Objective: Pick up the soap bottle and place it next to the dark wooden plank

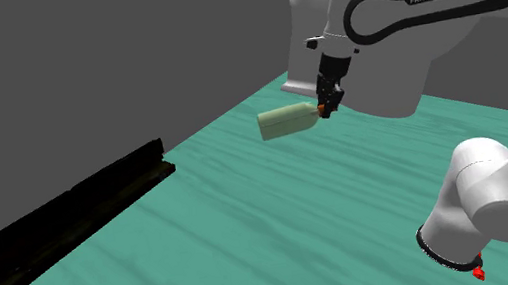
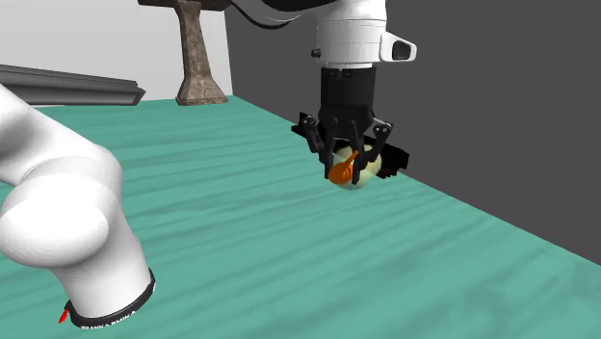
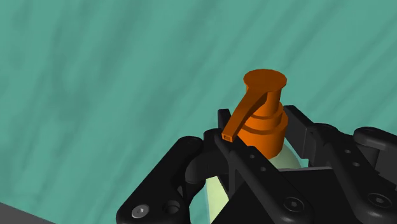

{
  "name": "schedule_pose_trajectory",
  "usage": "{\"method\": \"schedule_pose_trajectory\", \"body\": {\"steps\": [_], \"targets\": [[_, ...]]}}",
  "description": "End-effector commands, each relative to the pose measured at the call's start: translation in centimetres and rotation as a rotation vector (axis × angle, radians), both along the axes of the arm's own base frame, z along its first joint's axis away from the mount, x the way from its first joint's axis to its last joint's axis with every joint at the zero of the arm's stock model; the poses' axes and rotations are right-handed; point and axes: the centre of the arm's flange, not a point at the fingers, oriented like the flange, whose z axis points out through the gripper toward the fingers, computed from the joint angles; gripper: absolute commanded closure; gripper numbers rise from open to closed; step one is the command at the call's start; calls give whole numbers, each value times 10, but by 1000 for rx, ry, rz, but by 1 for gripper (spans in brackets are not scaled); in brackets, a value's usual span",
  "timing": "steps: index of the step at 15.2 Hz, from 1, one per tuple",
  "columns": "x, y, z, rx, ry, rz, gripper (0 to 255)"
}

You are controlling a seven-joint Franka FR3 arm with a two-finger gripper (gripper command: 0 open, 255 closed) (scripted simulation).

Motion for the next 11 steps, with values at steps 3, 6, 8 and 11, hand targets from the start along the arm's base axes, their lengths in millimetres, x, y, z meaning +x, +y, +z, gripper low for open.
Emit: {"method": "schedule_pose_trajectory", "body": {"steps": [3, 6, 8, 11], "targets": [[27, 46, -1, 1, -1, -1, 255], [48, 80, -1, 1, -1, -1, 255], [62, 102, -1, 1, -1, -1, 255], [83, 136, -1, 1, -1, -1, 255]]}}
